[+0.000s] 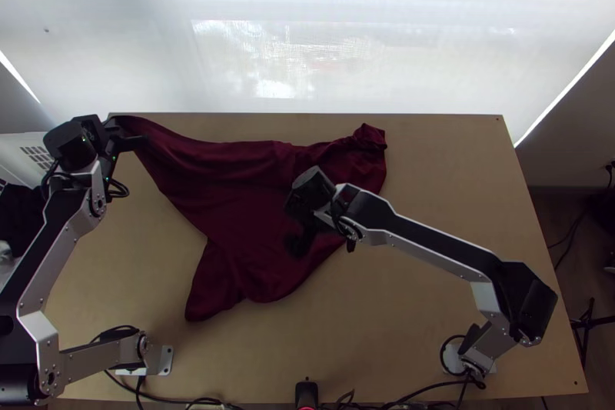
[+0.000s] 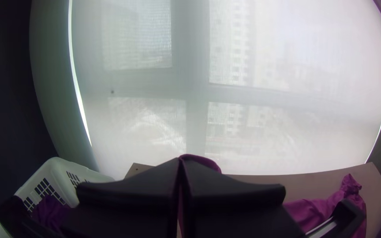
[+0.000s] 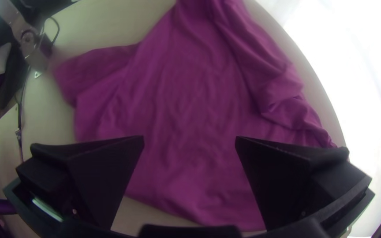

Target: Fold the t-shirt

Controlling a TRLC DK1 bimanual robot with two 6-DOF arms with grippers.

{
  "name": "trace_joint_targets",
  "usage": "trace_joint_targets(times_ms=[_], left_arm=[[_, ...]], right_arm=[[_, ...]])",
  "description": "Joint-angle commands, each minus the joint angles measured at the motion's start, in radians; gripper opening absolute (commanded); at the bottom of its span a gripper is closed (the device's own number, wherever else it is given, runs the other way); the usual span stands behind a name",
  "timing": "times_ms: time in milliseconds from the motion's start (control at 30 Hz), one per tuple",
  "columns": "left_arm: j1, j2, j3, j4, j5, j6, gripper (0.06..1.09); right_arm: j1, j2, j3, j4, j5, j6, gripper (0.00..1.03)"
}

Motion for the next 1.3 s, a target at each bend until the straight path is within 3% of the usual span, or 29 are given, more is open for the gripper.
trace_joint_targets(times_ms=[0,467,533,900,1133,1267], left_arm=[[-0.011,-0.034,-0.042,0.0,-0.009,-0.003,0.09],[-0.015,-0.035,-0.059,0.001,-0.009,-0.018,0.09],[-0.015,-0.034,-0.059,0.001,-0.009,-0.019,0.09],[-0.006,-0.035,-0.063,0.017,-0.009,-0.019,0.09],[-0.001,-0.039,-0.063,0.017,-0.01,-0.018,0.09],[0.0,-0.043,-0.063,0.017,-0.01,-0.018,0.09]], right_arm=[[0.147,0.0,-0.074,-0.014,-0.003,-0.013,0.96],[0.245,0.048,-0.136,-0.005,-0.005,-0.004,0.92],[0.256,0.056,-0.136,-0.002,-0.005,0.0,0.87],[0.284,0.103,-0.128,0.006,-0.005,0.013,0.87],[0.277,0.14,-0.133,0.016,-0.005,0.007,0.48],[0.276,0.146,-0.136,0.024,-0.003,-0.004,0.18]])
